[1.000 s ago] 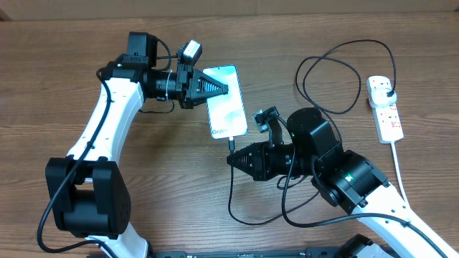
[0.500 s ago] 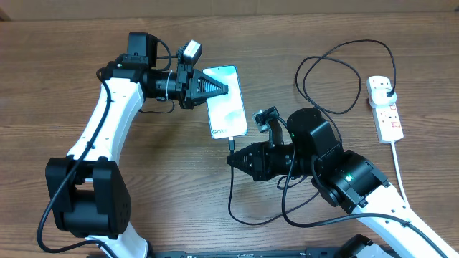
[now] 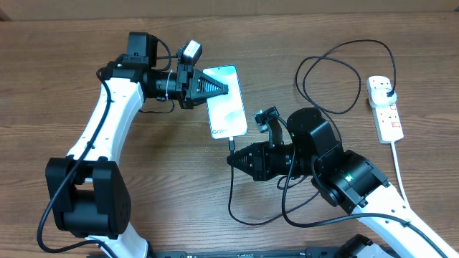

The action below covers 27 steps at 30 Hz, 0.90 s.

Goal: Plug charger to phone and switch on socket
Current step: 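Hold the plug pressed into the phone while the left gripper holds the phone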

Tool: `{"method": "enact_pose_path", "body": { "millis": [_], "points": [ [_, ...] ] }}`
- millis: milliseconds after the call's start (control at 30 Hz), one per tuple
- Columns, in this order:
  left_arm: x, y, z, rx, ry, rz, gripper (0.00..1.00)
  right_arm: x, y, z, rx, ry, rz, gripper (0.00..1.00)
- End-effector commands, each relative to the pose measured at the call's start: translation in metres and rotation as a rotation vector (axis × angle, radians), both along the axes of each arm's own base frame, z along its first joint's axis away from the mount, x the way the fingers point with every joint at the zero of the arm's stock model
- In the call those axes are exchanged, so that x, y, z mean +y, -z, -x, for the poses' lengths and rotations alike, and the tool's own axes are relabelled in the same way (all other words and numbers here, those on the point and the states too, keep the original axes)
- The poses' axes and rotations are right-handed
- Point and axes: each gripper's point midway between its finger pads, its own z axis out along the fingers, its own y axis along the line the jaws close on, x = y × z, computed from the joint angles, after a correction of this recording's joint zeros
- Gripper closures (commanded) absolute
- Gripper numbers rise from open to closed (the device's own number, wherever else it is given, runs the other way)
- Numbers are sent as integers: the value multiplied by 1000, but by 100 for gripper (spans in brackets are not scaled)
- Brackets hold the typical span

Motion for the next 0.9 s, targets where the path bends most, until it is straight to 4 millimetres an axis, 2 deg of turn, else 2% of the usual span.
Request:
{"method": "enact_pose_path", "body": {
  "millis": [0, 867],
  "points": [
    [-4, -15, 7, -39, 35, 56, 96, -2, -8, 2, -21, -3, -16, 96],
    [-5, -15, 7, -42, 35, 56, 96, -2, -6, 3, -10, -6, -11, 96]
  ]
}}
